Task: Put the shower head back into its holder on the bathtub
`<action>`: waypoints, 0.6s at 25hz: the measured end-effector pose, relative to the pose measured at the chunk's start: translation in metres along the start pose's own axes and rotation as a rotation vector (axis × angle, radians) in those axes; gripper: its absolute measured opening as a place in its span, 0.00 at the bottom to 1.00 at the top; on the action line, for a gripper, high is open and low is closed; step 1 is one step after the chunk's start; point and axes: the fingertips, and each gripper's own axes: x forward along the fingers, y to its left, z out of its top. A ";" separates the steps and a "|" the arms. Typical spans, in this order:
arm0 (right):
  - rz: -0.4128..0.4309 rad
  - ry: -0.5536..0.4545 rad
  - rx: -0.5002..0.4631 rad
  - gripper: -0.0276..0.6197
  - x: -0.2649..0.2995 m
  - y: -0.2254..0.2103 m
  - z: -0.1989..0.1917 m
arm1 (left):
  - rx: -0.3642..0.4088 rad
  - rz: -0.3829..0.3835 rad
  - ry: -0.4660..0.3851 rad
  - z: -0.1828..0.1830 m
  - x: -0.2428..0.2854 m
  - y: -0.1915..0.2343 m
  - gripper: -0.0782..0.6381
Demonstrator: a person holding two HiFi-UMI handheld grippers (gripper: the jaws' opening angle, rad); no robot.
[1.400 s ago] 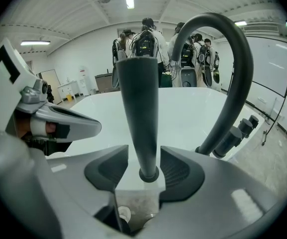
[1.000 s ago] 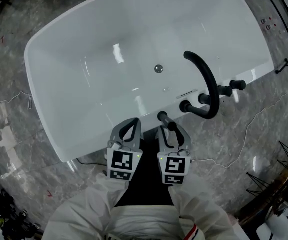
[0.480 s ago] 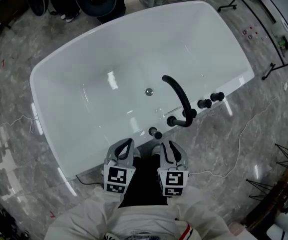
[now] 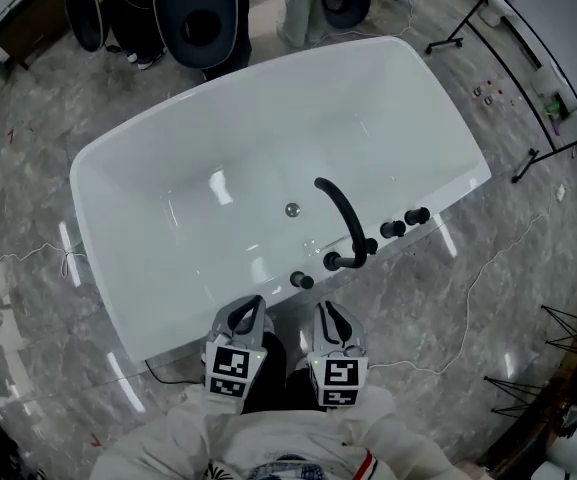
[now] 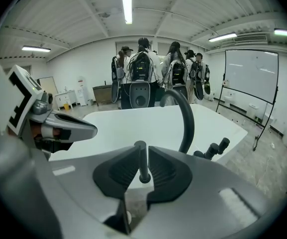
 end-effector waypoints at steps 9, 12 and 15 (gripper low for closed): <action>0.069 -0.037 -0.042 0.08 -0.032 0.002 0.006 | 0.015 0.026 -0.033 0.011 -0.028 -0.029 0.11; 0.081 -0.064 -0.057 0.06 -0.048 -0.005 0.006 | 0.067 0.080 -0.082 0.020 -0.041 -0.042 0.11; 0.089 -0.106 -0.059 0.05 -0.072 -0.011 0.009 | 0.073 0.096 -0.102 0.021 -0.055 -0.059 0.11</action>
